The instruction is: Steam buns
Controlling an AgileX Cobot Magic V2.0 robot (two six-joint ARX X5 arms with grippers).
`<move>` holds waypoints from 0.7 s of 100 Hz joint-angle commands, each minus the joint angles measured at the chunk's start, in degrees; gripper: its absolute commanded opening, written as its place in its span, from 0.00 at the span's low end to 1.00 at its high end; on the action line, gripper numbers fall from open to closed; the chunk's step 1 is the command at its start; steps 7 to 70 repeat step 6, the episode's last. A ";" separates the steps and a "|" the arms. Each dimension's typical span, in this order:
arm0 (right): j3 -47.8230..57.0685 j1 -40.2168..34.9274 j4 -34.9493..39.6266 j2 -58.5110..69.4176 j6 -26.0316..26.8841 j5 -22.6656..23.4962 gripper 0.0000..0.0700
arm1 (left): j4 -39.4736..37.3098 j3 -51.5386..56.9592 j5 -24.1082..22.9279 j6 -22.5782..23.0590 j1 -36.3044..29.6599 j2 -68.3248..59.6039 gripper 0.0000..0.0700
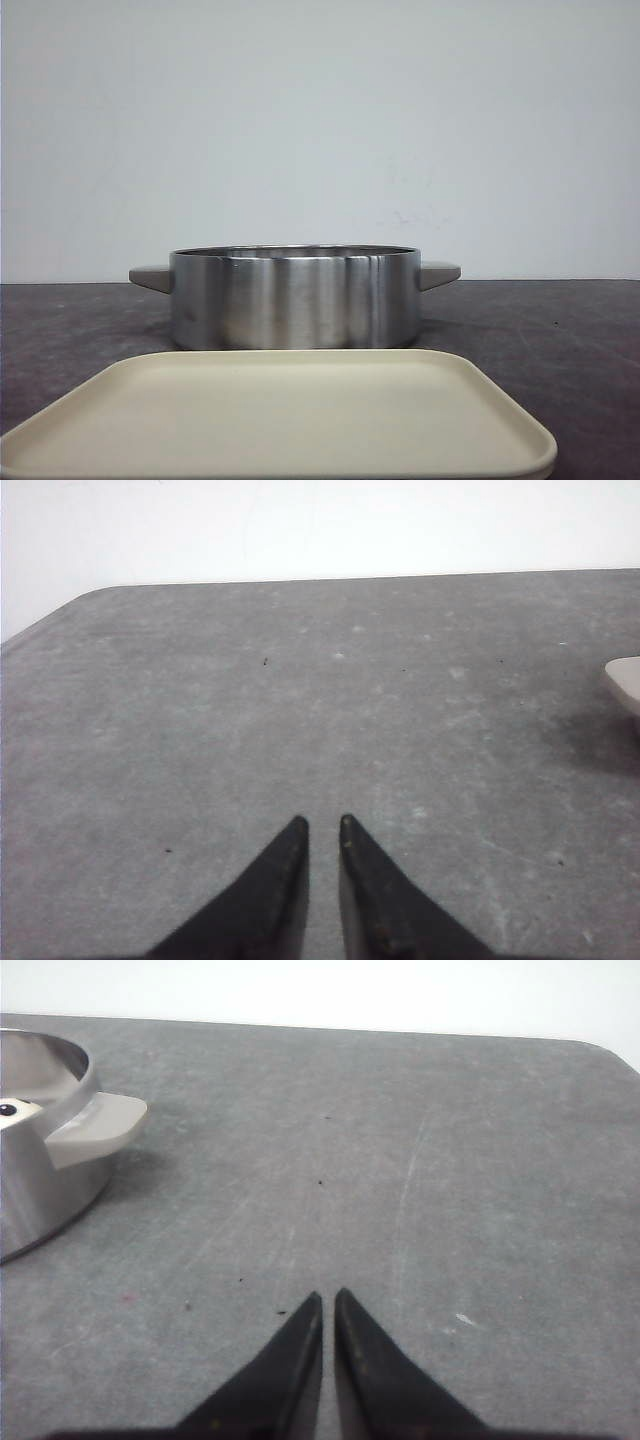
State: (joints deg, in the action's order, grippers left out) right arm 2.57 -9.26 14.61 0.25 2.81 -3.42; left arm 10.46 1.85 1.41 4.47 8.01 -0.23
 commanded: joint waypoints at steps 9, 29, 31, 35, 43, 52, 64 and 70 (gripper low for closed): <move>-0.33 0.02 -0.46 -0.04 -0.26 -0.02 0.02 | 0.28 -1.05 -0.04 -0.44 0.07 0.04 0.02; -0.33 0.02 -0.46 -0.04 -0.26 -0.02 0.02 | 0.28 -1.05 -0.04 -0.44 0.07 0.04 0.02; -0.33 0.02 -0.46 -0.04 -0.26 -0.02 0.02 | 0.28 -1.05 -0.04 -0.44 0.07 0.04 0.02; -0.33 0.02 -0.46 -0.04 -0.26 -0.02 0.02 | 0.28 -1.05 -0.04 -0.44 0.07 0.04 0.02; -0.33 0.02 -0.46 -0.04 -0.26 -0.02 0.02 | 0.28 -1.05 -0.04 -0.44 0.07 0.04 0.02; -0.33 0.02 -0.46 -0.04 -0.26 -0.02 0.02 | 0.28 -1.05 -0.04 -0.44 0.07 0.04 0.02; -0.33 0.02 -0.46 -0.04 -0.26 -0.02 0.02 | 0.28 -1.05 -0.04 -0.44 0.07 0.04 0.02; -0.33 0.02 -0.46 -0.04 -0.26 -0.02 0.02 | 0.28 -1.05 -0.04 -0.44 0.07 0.04 0.02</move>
